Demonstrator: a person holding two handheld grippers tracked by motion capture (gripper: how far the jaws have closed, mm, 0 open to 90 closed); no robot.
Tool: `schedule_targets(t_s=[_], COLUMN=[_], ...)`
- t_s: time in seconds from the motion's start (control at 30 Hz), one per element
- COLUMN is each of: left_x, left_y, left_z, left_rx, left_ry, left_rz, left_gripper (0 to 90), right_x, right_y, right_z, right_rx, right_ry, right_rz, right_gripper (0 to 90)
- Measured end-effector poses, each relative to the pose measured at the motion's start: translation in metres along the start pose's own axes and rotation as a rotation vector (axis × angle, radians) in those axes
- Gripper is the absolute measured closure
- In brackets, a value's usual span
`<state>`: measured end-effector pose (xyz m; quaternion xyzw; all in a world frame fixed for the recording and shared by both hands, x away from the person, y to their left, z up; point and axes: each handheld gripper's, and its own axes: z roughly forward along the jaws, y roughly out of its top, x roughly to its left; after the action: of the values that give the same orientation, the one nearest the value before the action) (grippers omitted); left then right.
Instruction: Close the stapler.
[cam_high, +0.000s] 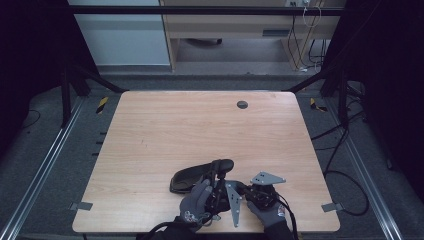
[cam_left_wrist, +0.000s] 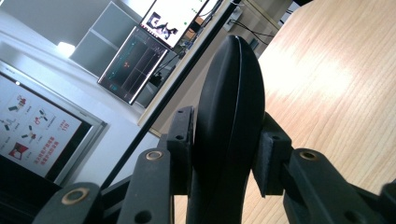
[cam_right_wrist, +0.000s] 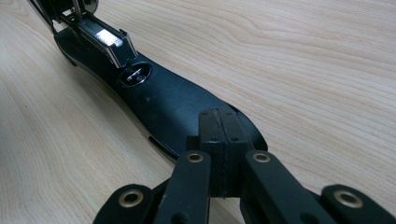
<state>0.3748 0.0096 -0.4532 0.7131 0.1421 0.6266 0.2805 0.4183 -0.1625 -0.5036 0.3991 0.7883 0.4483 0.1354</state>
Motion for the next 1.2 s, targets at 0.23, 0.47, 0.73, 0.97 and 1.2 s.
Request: schedule_targets(t_s=[0.23,0.47,0.73,0.97,1.2], left_x=[-0.007,-0.012,-0.02,-0.027,-0.035], left_y=[0.0,0.001,0.0,0.0,-0.001], left_z=[0.001,0.003,0.005,0.006,0.008], left_rx=[-0.001,0.003,0.005,0.016,0.018], left_ry=[-0.005,-0.013,-0.027,-0.04,-0.058], left_rz=[0.03,0.055,0.089,0.121,0.152], left_gripper=[63.3,62.9,62.1,61.4,60.5], right_x=[-0.001,-0.002,-0.004,-0.006,-0.009], right_y=[0.0,-0.001,-0.001,-0.001,-0.002], right_z=[0.0,-0.001,-0.001,-0.004,-0.007], right_rx=[0.001,0.0,-0.001,-0.013,-0.015], right_ry=[-0.001,0.001,0.002,0.013,0.006], right_rz=[0.008,0.008,0.013,0.018,0.023], right_gripper=[90.0,90.0,90.0,90.0,90.0])
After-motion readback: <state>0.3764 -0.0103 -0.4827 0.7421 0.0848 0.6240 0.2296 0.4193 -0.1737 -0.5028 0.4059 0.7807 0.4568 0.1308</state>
